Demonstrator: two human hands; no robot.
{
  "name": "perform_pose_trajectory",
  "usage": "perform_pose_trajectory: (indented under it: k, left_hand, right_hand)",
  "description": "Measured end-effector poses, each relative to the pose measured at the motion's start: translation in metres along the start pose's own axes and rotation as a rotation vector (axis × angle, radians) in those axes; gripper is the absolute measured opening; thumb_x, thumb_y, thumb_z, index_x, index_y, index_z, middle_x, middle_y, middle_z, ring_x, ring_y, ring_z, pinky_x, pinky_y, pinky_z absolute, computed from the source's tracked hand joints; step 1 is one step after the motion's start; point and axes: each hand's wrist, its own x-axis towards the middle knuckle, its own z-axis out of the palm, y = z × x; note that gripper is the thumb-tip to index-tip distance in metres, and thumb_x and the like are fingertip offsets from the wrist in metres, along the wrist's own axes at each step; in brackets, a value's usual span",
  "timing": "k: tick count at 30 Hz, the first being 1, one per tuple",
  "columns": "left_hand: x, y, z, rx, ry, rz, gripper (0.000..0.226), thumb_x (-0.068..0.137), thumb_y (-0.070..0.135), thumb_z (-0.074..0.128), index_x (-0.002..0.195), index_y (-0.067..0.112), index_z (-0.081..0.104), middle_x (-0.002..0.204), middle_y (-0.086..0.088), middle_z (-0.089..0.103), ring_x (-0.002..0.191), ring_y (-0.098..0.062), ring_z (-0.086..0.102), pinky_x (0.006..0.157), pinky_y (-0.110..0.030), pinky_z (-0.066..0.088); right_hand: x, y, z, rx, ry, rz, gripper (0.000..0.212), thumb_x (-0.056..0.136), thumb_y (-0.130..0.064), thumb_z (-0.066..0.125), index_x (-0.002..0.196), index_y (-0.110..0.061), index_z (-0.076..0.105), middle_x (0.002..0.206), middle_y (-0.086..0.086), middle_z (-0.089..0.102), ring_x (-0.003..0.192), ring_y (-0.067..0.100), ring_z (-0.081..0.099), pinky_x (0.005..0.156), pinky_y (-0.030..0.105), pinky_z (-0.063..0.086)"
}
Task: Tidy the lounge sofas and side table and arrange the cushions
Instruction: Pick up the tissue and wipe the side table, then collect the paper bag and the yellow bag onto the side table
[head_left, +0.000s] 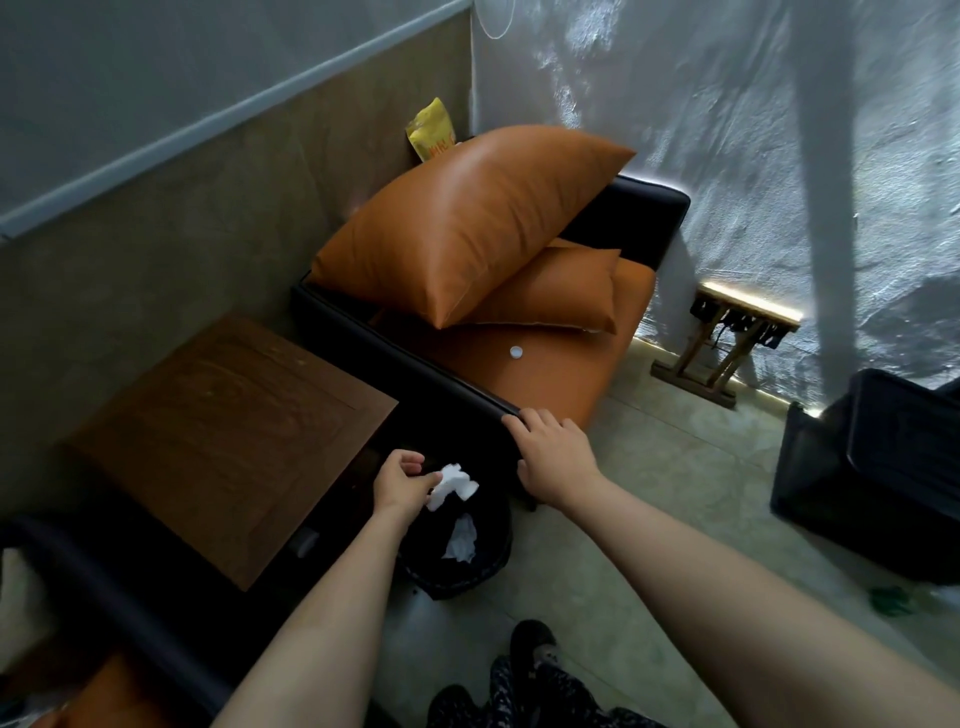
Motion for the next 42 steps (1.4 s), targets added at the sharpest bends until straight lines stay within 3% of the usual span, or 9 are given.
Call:
perform_pose_trajectory:
  k: [10, 16, 19, 23, 28, 32, 37, 42]
  left_hand:
    - [-0.002, -0.001, -0.004, -0.031, 0.0, -0.01, 0.022, 0.085, 0.001, 0.069, 0.101, 0.007, 0.055, 0.113, -0.011, 0.052, 0.101, -0.023, 0.055, 0.072, -0.033, 0.053]
    - [0.0, 0.002, -0.007, 0.01, -0.006, 0.011, 0.02, 0.086, 0.002, 0.069, 0.101, 0.007, 0.056, 0.105, -0.007, 0.055, 0.098, -0.022, 0.056, 0.077, -0.034, 0.054]
    - [0.002, 0.003, -0.011, 0.109, -0.006, 0.054, 0.019, 0.085, 0.01, 0.071, 0.099, 0.011, 0.057, 0.096, -0.001, 0.057, 0.097, -0.022, 0.058, 0.088, -0.039, 0.053]
    - [-0.001, 0.01, -0.019, 0.282, -0.013, 0.159, 0.014, 0.091, 0.02, 0.064, 0.101, 0.013, 0.056, 0.096, 0.001, 0.057, 0.092, -0.017, 0.056, 0.075, -0.028, 0.044]
    - [-0.005, 0.018, -0.037, 0.715, -0.064, 0.294, 0.016, 0.095, 0.031, 0.056, 0.108, 0.023, 0.053, 0.101, 0.006, 0.058, 0.092, -0.016, 0.058, 0.077, -0.034, 0.051]
    - [-0.012, 0.024, -0.057, 0.84, -0.037, 0.362, 0.022, 0.096, 0.028, 0.053, 0.116, 0.018, 0.054, 0.107, 0.002, 0.059, 0.095, -0.018, 0.058, 0.077, -0.034, 0.05]
    - [-0.019, 0.022, -0.096, 0.925, 0.025, 0.341, 0.026, 0.097, 0.026, 0.048, 0.121, 0.017, 0.05, 0.118, -0.004, 0.057, 0.103, -0.026, 0.057, 0.076, -0.034, 0.048]
    - [-0.029, 0.018, -0.136, 1.017, 0.22, 0.241, 0.032, 0.098, 0.026, 0.043, 0.129, 0.017, 0.043, 0.124, -0.005, 0.047, 0.109, -0.025, 0.052, 0.077, -0.037, 0.047]
  right_hand:
    - [0.004, -0.003, -0.002, -0.004, 0.006, -0.035, 0.062, 0.09, -0.021, 0.051, 0.146, -0.018, 0.027, 0.144, 0.007, 0.04, 0.132, 0.026, 0.038, 0.098, 0.038, 0.038]
    - [0.009, -0.006, -0.004, 0.003, 0.007, -0.057, 0.061, 0.091, -0.021, 0.052, 0.147, -0.018, 0.027, 0.146, 0.007, 0.039, 0.134, 0.026, 0.037, 0.098, 0.037, 0.037]
    - [0.011, -0.009, -0.005, 0.004, 0.003, -0.07, 0.062, 0.091, -0.022, 0.052, 0.147, -0.018, 0.026, 0.147, 0.006, 0.038, 0.135, 0.025, 0.035, 0.099, 0.036, 0.036]
    - [0.016, -0.013, -0.007, 0.006, 0.001, -0.089, 0.063, 0.091, -0.022, 0.052, 0.148, -0.018, 0.026, 0.146, 0.007, 0.038, 0.134, 0.026, 0.036, 0.1, 0.037, 0.036]
    - [0.028, -0.022, -0.012, 0.0, -0.003, -0.127, 0.063, 0.092, -0.022, 0.051, 0.148, -0.017, 0.025, 0.146, 0.007, 0.038, 0.134, 0.026, 0.036, 0.101, 0.037, 0.036]
    - [0.041, -0.036, -0.016, -0.008, -0.003, -0.181, 0.062, 0.092, -0.023, 0.051, 0.148, -0.017, 0.025, 0.145, 0.007, 0.038, 0.133, 0.026, 0.036, 0.102, 0.037, 0.035]
    - [0.06, -0.065, -0.024, -0.028, -0.005, -0.274, 0.063, 0.092, -0.024, 0.051, 0.148, -0.016, 0.024, 0.146, 0.008, 0.036, 0.135, 0.028, 0.033, 0.106, 0.038, 0.034]
    - [0.079, -0.102, -0.034, -0.035, -0.011, -0.384, 0.061, 0.093, -0.022, 0.049, 0.148, -0.015, 0.023, 0.149, 0.009, 0.033, 0.136, 0.028, 0.031, 0.106, 0.039, 0.034]
